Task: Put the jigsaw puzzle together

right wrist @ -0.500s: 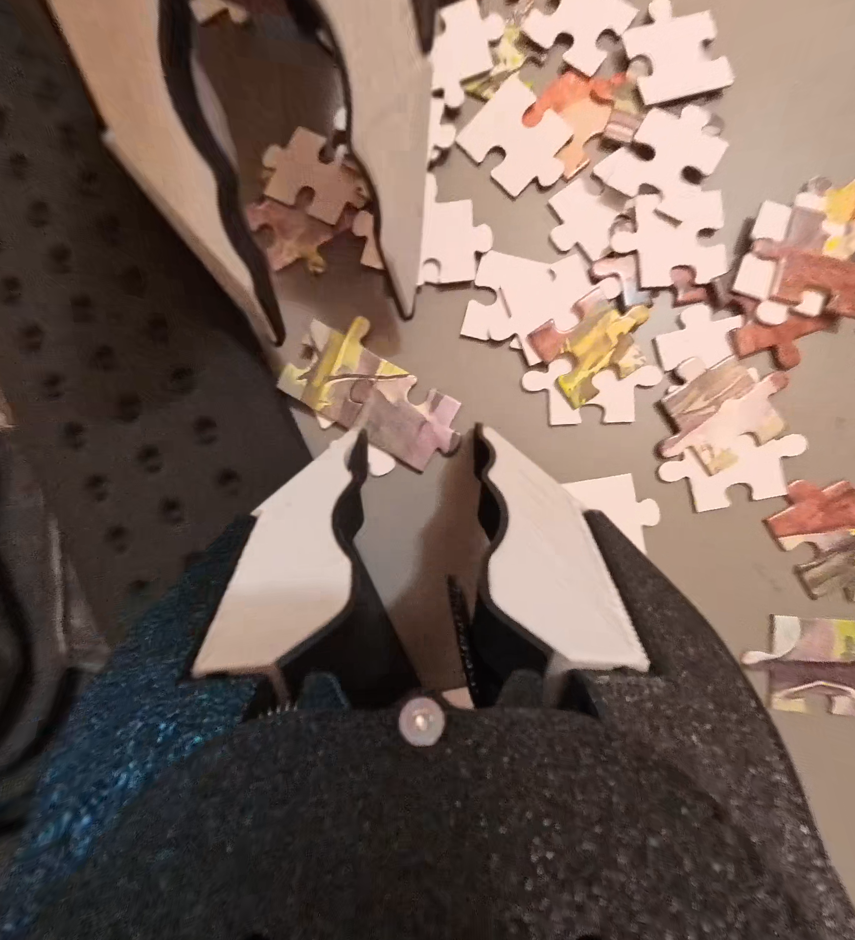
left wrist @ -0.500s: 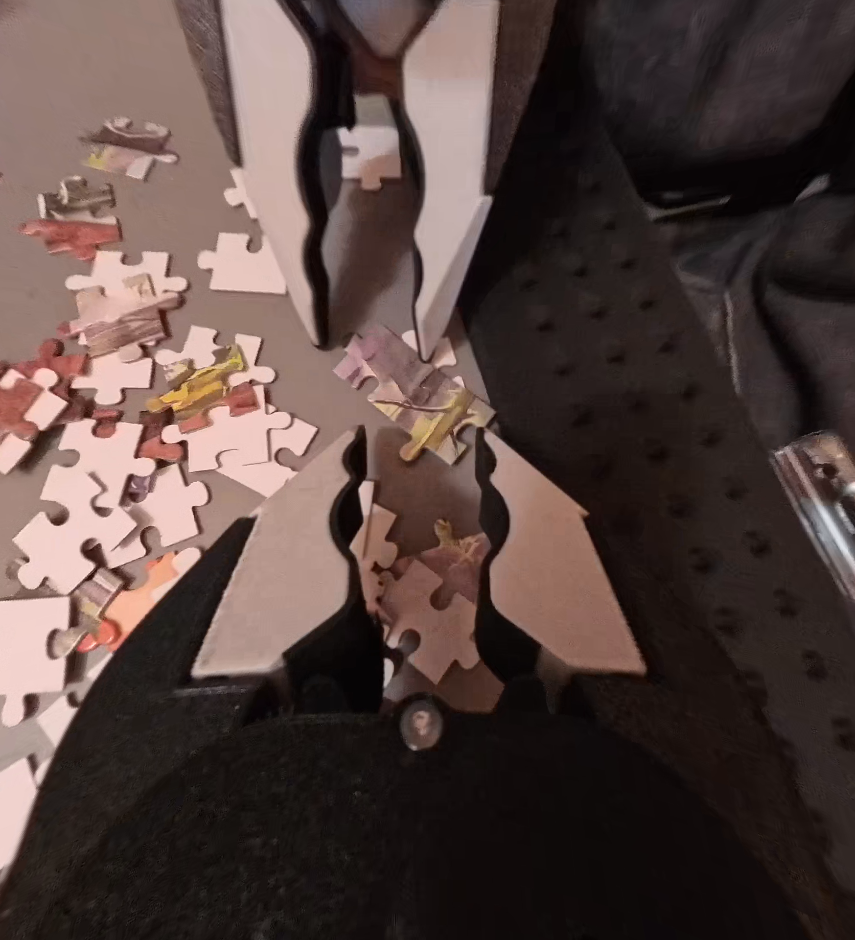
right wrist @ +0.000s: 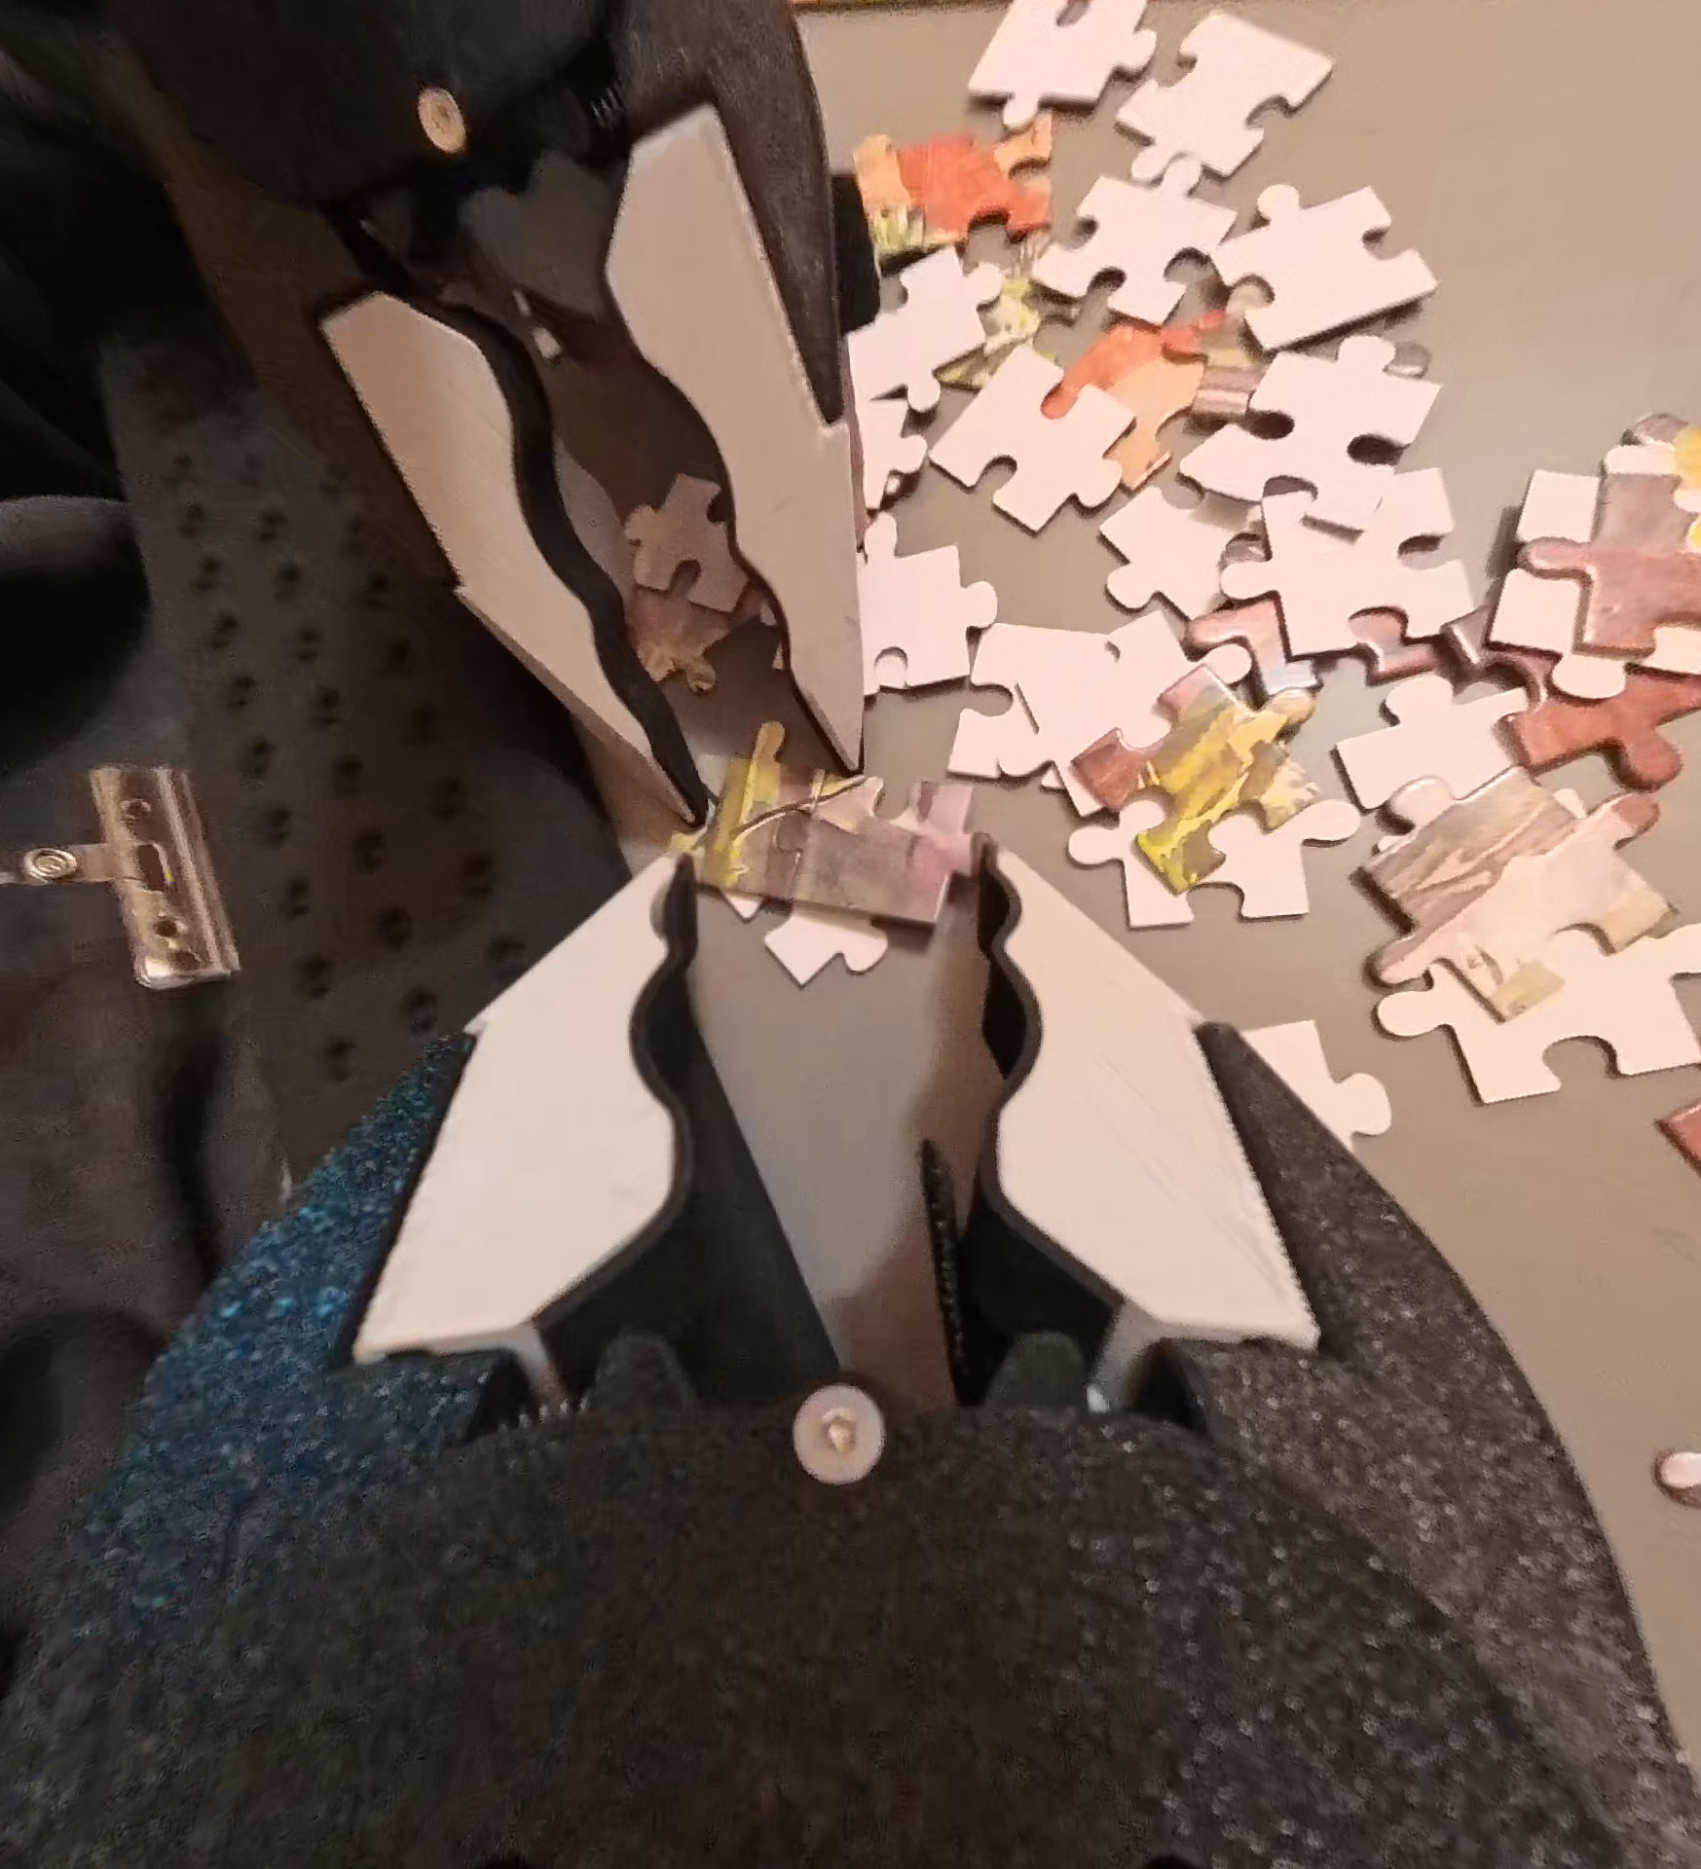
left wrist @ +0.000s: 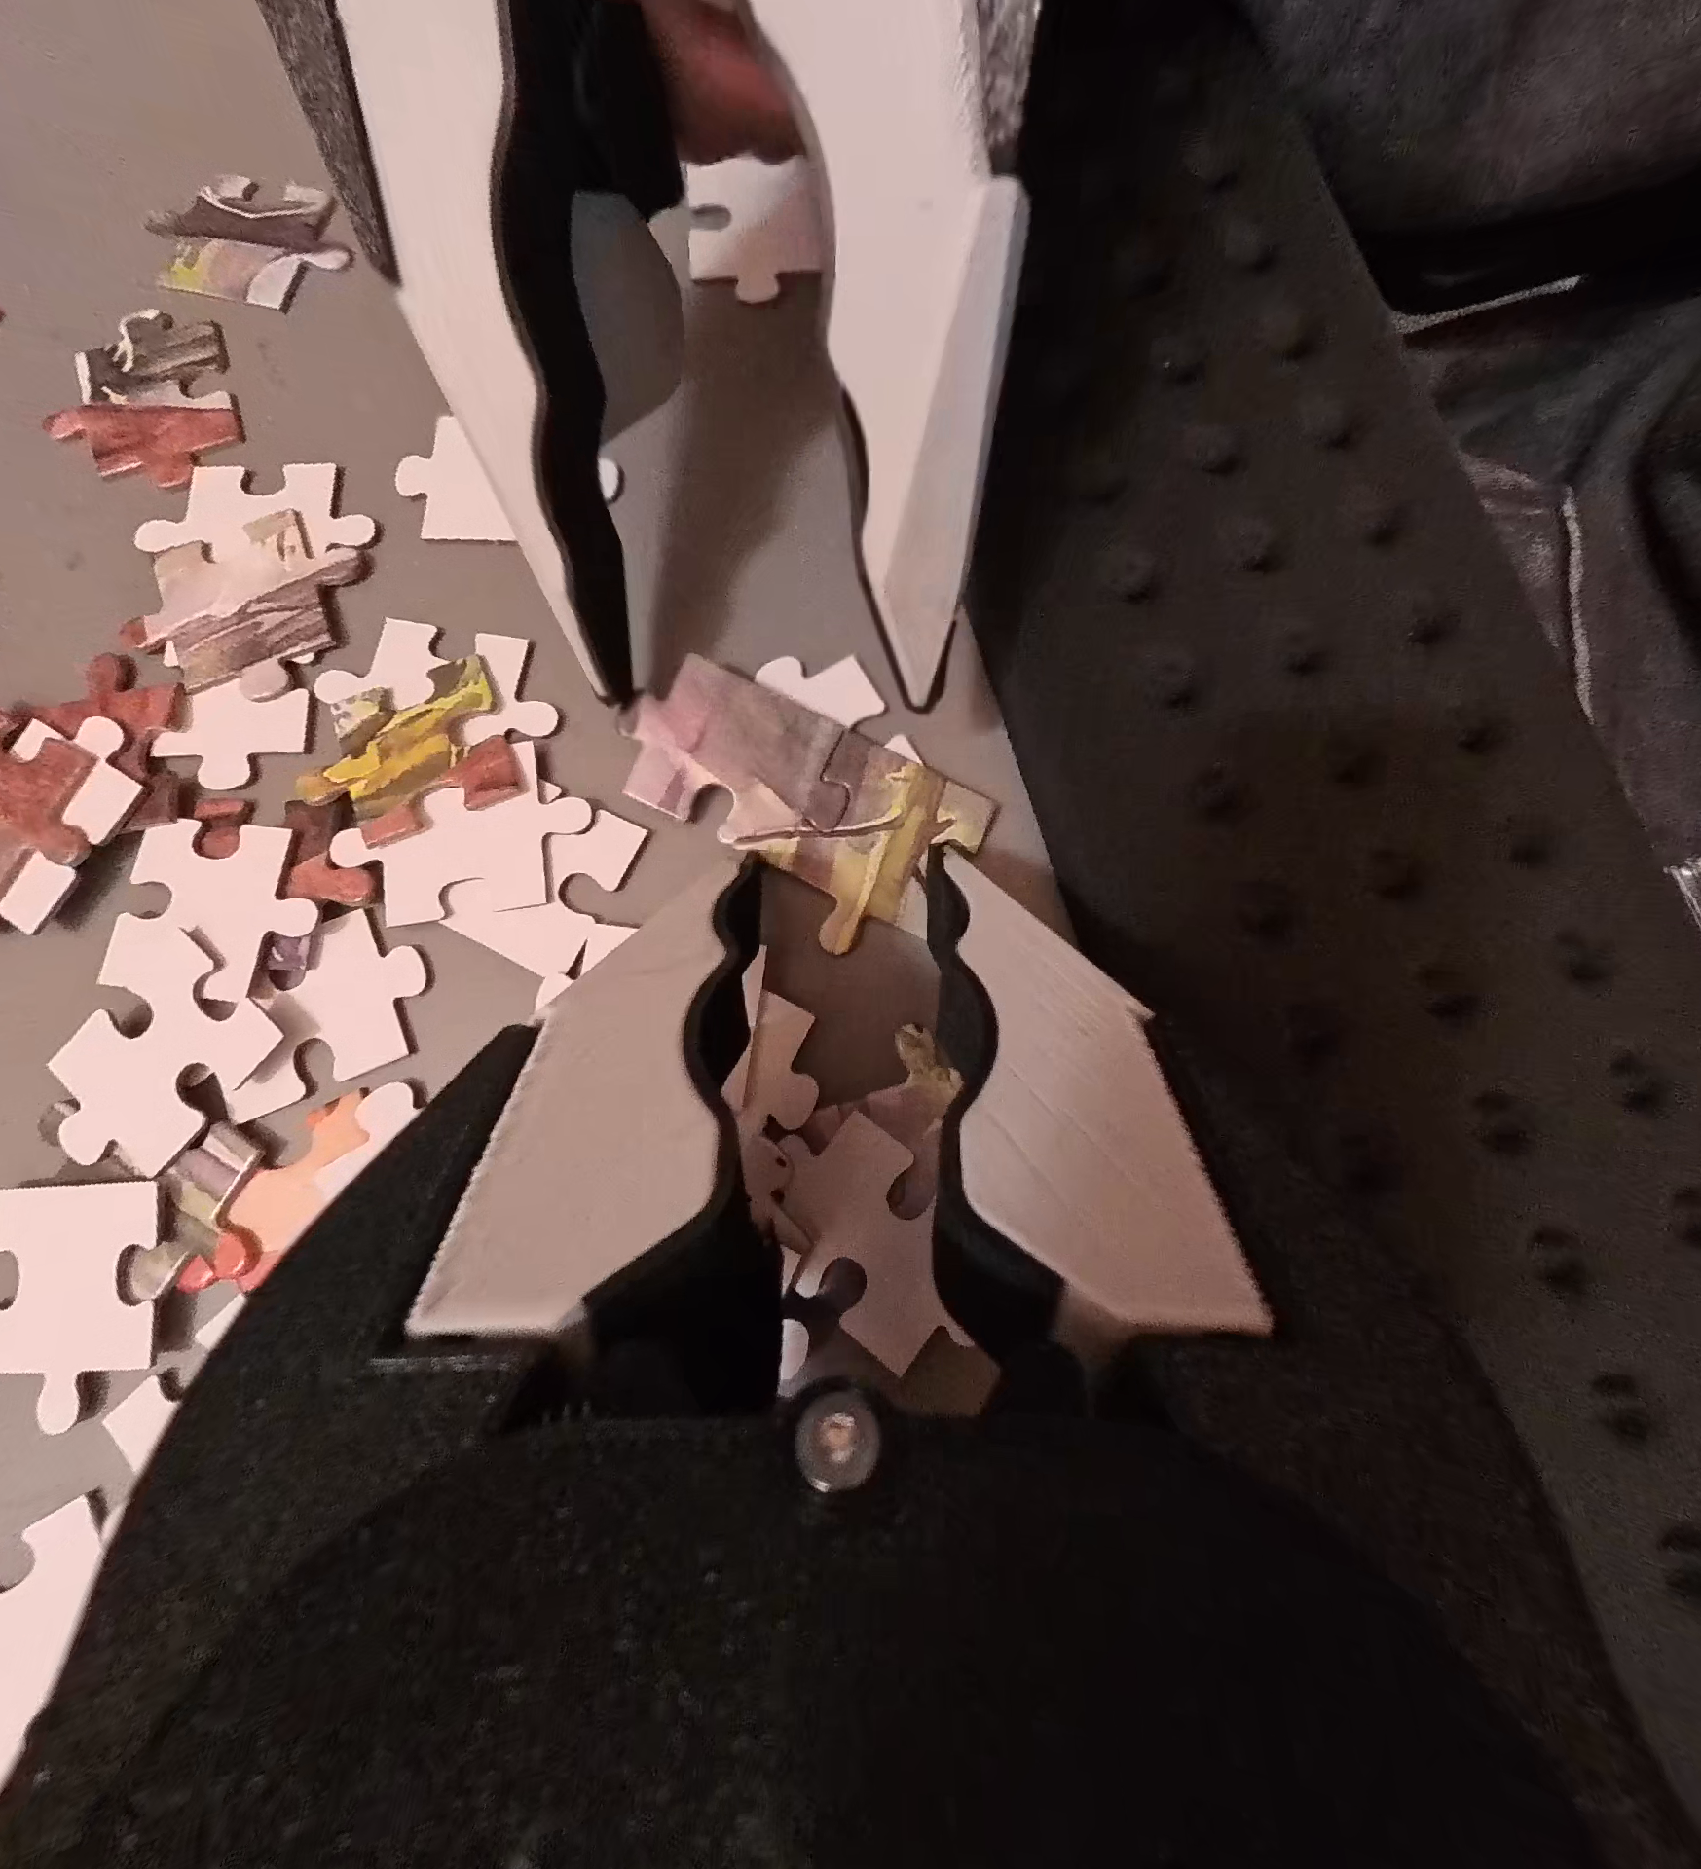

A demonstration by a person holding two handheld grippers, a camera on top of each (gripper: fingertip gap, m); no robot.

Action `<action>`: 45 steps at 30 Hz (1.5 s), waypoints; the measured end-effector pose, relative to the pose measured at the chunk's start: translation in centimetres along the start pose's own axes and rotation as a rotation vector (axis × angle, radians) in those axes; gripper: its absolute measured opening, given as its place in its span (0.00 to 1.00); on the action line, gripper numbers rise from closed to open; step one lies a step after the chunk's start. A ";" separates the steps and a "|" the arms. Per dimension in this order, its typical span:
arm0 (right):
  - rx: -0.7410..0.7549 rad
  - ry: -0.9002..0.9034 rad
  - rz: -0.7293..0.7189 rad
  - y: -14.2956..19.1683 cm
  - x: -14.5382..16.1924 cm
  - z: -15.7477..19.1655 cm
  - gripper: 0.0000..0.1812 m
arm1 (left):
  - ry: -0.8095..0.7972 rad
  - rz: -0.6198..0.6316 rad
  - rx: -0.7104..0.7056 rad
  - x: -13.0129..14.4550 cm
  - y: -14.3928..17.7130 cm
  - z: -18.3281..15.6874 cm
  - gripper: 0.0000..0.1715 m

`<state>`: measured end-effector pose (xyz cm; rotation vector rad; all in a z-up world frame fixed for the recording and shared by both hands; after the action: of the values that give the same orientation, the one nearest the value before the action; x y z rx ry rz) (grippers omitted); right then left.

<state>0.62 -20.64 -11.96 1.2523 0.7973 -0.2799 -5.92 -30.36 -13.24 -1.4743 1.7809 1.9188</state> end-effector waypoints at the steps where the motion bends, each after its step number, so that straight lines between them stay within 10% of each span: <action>1: -0.013 -0.010 -0.037 0.4 -0.3 0.0 0.29 | 0.000 -0.001 0.003 0.0 0.0 0.0 0.18; 5: -0.300 -0.109 -0.372 4.4 -3.0 1.0 0.11 | 0.001 -0.004 0.014 0.0 0.0 -0.1 0.17; 14: -0.067 0.059 0.079 -0.7 0.4 1.4 0.22 | -0.018 0.000 -0.011 0.0 0.0 0.2 0.17; 17: 0.044 0.119 0.074 -0.9 0.2 0.9 0.12 | -0.026 0.015 -0.098 0.1 0.9 1.1 0.00; 22: 0.470 0.113 0.053 0.6 0.1 -4.2 0.07 | 0.066 -0.129 -0.296 0.3 5.7 3.9 0.00; 28: 0.528 0.089 0.064 2.9 1.0 -5.7 0.17 | 0.319 -0.038 -0.290 5.4 11.5 3.4 0.17; 32: 0.383 -0.133 0.214 4.7 4.8 -6.7 0.42 | 0.393 -0.025 -0.294 8.5 13.6 -1.0 0.29; 45: 0.288 0.218 -0.003 -2.0 -2.3 0.9 0.29 | 0.268 -0.041 -0.335 3.7 4.0 -2.1 0.35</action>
<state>-1.81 -22.65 -11.76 1.5712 0.9703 -0.2700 -9.33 -35.11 -12.68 -1.9422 1.5600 2.1671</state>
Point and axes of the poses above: each gripper's, where its closed fingertips meet, y back along the fingers, x out of its underside, z = x × y across the jaws, the point moved 7 cm from there along y, back along the fingers, and after that the axes turned 15 degrees about x, right-handed, at the moved point
